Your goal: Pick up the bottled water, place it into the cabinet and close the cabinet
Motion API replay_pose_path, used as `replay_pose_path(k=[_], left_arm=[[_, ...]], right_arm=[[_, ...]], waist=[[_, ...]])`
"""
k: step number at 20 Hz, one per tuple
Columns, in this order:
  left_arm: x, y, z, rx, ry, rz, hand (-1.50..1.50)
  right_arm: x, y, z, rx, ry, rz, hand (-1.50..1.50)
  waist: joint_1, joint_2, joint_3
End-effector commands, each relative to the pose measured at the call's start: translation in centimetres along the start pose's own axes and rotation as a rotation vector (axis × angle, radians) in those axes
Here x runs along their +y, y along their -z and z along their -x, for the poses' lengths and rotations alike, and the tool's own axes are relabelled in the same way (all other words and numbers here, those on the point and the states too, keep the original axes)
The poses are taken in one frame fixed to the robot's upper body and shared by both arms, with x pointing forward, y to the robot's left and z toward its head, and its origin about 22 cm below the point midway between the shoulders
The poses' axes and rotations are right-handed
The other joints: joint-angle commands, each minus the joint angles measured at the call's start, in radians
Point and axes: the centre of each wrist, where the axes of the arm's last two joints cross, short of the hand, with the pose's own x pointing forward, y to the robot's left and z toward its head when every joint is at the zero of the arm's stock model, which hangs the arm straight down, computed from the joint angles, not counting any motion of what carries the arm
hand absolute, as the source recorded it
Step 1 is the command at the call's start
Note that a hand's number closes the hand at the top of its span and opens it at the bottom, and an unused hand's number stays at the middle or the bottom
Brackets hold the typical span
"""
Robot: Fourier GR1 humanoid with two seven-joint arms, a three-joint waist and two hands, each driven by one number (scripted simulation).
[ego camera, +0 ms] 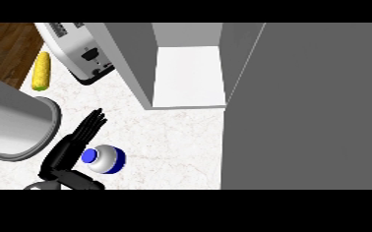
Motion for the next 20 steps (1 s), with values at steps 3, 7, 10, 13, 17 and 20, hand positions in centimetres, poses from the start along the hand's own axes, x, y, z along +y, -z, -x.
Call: replay_pose_path(k=[3, 7, 10, 13, 17, 20], left_arm=[[-1.5, 0.6, 3.4, 0.002, -0.102, 0.095, -1.50], [-1.0, -0.1, 4.3, 0.025, -0.168, 0.141, -1.50], [-2.7, 1.1, 5.6, 0.029, -0.202, 0.140, -1.50], [-1.9, -0.6, 6.0, 0.007, -0.224, 0.121, -1.50], [-2.2, 0.7, 6.3, -0.005, -0.254, 0.095, 1.50], [-3.5, -0.6, 7.6, 0.006, -0.294, 0.073, 1.50]], right_arm=[[0.8, -0.1, -3.4, -0.051, 0.020, -0.013, -1.50], [0.9, -0.4, -3.2, -0.045, 0.000, -0.006, -1.50], [0.8, -0.4, -2.8, -0.037, 0.015, -0.019, -1.50], [0.5, -0.6, -2.5, -0.042, 0.015, 0.016, -1.50], [0.5, -0.9, -2.4, -0.028, 0.011, -0.009, -1.50], [-0.2, -1.0, -1.9, -0.033, 0.000, -0.001, -1.50]], waist=[[-0.003, 0.004, -0.002], [-0.010, 0.003, -0.002], [-0.013, 0.006, -0.003], [-0.001, 0.004, -0.002], [-0.007, 0.003, -0.002], [0.000, 0.004, -0.001]])
